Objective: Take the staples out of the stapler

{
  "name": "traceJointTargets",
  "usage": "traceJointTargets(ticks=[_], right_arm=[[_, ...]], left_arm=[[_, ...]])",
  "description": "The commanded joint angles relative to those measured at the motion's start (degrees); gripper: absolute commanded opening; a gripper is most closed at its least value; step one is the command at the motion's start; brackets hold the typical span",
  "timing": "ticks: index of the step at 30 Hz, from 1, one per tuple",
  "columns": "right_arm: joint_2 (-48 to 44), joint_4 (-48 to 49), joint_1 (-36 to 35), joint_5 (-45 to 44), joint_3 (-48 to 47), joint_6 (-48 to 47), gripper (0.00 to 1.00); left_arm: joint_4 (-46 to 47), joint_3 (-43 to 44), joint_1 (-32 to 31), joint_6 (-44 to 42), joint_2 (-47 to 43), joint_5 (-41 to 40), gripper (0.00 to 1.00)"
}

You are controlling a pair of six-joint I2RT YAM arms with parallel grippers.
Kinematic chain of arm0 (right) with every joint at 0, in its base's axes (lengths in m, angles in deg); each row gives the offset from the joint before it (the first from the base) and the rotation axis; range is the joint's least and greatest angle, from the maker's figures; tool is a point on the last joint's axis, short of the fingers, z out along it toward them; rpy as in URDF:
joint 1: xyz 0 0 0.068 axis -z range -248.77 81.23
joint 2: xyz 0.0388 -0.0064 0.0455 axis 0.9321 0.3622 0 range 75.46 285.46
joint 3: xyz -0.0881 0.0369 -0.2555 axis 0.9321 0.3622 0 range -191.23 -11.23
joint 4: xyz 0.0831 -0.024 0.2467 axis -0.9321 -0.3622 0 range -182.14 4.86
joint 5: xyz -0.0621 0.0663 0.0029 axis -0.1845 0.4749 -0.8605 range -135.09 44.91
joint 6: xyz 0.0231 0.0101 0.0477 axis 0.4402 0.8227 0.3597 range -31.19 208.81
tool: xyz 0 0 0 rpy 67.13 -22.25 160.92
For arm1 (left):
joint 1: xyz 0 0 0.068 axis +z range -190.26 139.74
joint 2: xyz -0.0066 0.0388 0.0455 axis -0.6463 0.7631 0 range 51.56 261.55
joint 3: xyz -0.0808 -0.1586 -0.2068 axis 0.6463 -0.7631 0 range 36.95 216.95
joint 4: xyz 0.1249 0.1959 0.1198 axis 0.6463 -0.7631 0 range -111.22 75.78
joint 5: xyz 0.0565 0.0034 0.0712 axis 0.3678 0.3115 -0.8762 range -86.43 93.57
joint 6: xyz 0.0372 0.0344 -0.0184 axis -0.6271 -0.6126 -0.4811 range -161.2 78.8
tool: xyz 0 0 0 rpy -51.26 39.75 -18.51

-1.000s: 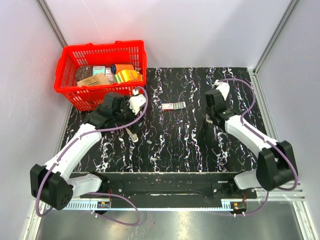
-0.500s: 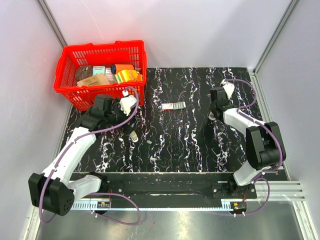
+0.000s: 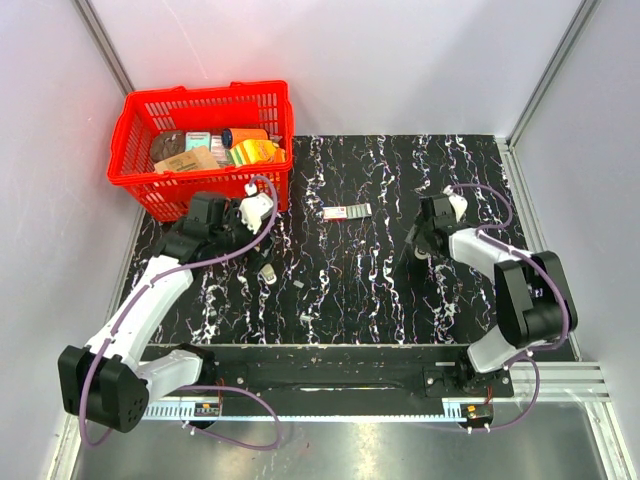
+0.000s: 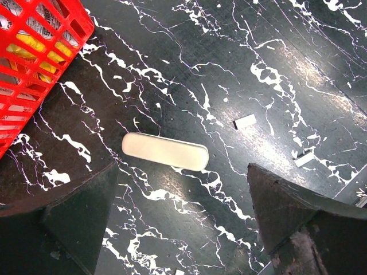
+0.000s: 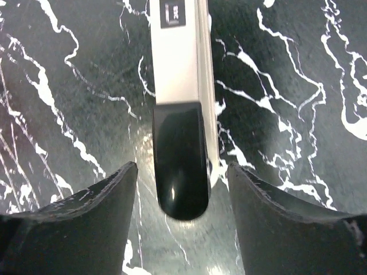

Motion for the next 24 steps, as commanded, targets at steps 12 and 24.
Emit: traceJointTargets(ticks=[12,24], right_arm=[[-8.4,-13.1,-8.6,0.8,-16.5,0.5,0.88],[31.5,-12.6,-11.2,2.3,-55.6,-13.7,0.94]], left_arm=[[3.0,0.2,4.6,1.6,0.0,4.1,0.99],[2.0,0.1,8.6,0.0,1.2,5.1,0.99]])
